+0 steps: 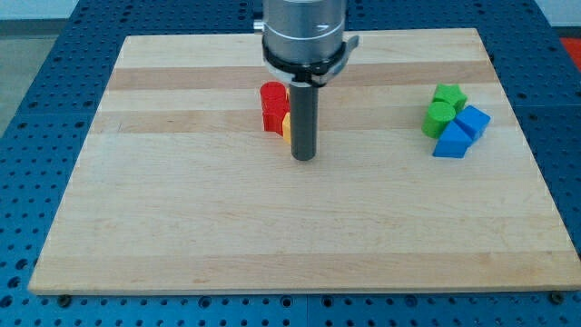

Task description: Slightly push the red and yellow blocks towards the top center of the board

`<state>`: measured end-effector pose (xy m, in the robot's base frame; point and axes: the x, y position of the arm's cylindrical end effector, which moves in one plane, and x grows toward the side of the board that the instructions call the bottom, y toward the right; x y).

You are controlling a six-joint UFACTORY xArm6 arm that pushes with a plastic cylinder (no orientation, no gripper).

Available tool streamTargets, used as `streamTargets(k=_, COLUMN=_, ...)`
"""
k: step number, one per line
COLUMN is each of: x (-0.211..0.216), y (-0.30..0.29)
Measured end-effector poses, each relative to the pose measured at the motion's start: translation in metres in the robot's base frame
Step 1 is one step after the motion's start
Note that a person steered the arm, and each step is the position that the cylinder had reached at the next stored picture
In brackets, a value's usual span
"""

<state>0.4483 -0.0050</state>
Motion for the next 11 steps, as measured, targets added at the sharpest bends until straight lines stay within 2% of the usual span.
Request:
streamTargets(k=3, x=-0.019, y=-0.001)
streamTargets(k=4, x=-0.01, y=0.027)
streamTargets(k=5, x=-0.034, y=0.077)
streamTargets(k=6, x=-0.065, y=0.086)
streamTargets(k=8, x=-0.128, y=0.079)
streamTargets(k=10, x=-0.125, y=0.024)
streamTargets(k=11, x=-0.142, y=0.002)
